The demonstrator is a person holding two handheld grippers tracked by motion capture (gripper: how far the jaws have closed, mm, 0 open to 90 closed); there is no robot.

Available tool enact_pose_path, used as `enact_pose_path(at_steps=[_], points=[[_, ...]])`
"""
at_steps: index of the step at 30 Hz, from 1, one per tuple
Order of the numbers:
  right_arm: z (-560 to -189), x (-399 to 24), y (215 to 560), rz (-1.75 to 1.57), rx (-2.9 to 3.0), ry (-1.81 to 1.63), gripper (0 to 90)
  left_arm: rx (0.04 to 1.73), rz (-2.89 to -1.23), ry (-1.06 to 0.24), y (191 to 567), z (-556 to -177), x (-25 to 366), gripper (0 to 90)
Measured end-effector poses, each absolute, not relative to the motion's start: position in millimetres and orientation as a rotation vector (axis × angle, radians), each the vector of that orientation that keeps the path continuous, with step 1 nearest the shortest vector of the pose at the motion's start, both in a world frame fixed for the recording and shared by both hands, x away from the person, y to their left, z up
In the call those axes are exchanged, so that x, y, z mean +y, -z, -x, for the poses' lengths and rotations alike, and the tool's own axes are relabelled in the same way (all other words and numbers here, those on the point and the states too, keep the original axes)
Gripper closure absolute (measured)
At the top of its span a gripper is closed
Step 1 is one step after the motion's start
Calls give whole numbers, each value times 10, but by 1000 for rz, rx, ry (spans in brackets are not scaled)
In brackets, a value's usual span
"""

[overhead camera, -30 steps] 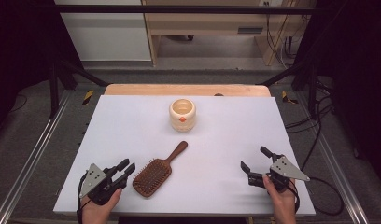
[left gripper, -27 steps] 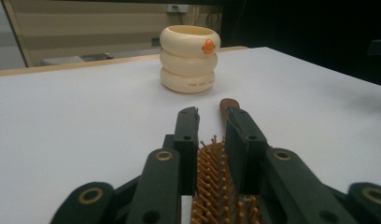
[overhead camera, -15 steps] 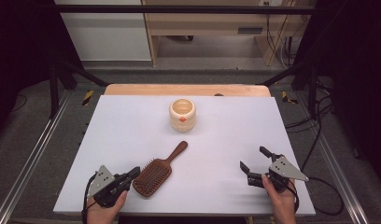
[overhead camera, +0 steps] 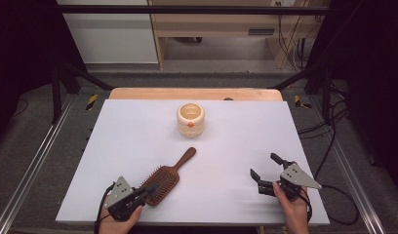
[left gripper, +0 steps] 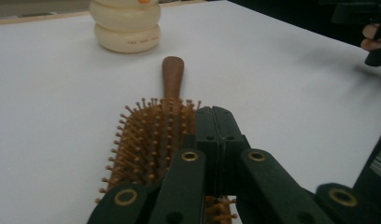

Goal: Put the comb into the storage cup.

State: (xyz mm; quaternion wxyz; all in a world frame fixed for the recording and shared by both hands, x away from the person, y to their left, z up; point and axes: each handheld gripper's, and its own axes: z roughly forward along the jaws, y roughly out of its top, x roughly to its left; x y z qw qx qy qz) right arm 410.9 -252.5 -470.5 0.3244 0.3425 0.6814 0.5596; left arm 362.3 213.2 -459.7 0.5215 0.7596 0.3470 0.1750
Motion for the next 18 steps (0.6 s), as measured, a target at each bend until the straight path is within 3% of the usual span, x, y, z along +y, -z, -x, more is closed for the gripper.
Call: enact_pose_path(at_steps=[18], points=[[-4115, -2521, 4715, -910, 1791, -1465, 80, 850, -2000, -337, 4804, -3598, 1901, 900]])
